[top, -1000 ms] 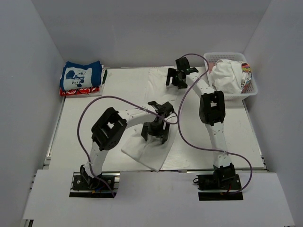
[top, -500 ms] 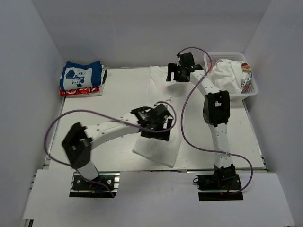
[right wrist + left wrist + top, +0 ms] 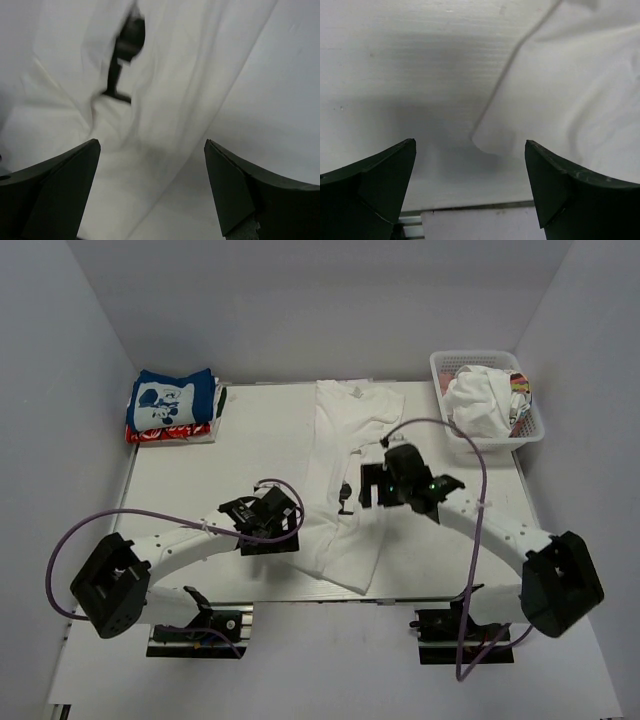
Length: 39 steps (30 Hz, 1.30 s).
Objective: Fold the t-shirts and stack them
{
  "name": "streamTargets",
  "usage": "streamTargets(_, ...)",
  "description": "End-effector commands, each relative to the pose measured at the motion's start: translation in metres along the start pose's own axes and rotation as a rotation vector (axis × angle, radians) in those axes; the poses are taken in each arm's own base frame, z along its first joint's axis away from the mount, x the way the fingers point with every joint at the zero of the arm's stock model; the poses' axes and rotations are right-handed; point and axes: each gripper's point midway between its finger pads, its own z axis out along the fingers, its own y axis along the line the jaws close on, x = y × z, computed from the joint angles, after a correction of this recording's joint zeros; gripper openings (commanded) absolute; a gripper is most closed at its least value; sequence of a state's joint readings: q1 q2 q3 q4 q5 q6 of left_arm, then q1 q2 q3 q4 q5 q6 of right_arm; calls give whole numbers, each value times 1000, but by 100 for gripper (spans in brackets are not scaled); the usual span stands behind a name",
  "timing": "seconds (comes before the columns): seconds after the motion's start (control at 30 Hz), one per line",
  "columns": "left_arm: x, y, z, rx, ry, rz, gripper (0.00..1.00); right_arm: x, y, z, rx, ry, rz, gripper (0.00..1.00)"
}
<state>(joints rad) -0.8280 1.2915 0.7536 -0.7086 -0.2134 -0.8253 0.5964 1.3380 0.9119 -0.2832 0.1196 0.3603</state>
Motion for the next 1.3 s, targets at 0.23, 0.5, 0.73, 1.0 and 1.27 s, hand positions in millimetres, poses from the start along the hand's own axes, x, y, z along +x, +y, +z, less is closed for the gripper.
streamTargets(0.23,27,-26,31,189,107,68,65,135,30,-40,13,265,-111,90)
streamTargets(0.5,55,-15,29,235,157,47,44,161,59,-48,-27,247,-289,90)
streamTargets(0.73,64,-14,34,219,208,31,5,199,73,-51,-59,311,-483,90)
streamTargets(1.0,76,-15,14,264,250,-33,1,232,60,-54,-31,364,-520,77)
streamTargets(1.27,87,-10,5,273,271,-110,1,248,64,-57,-13,401,-508,13)
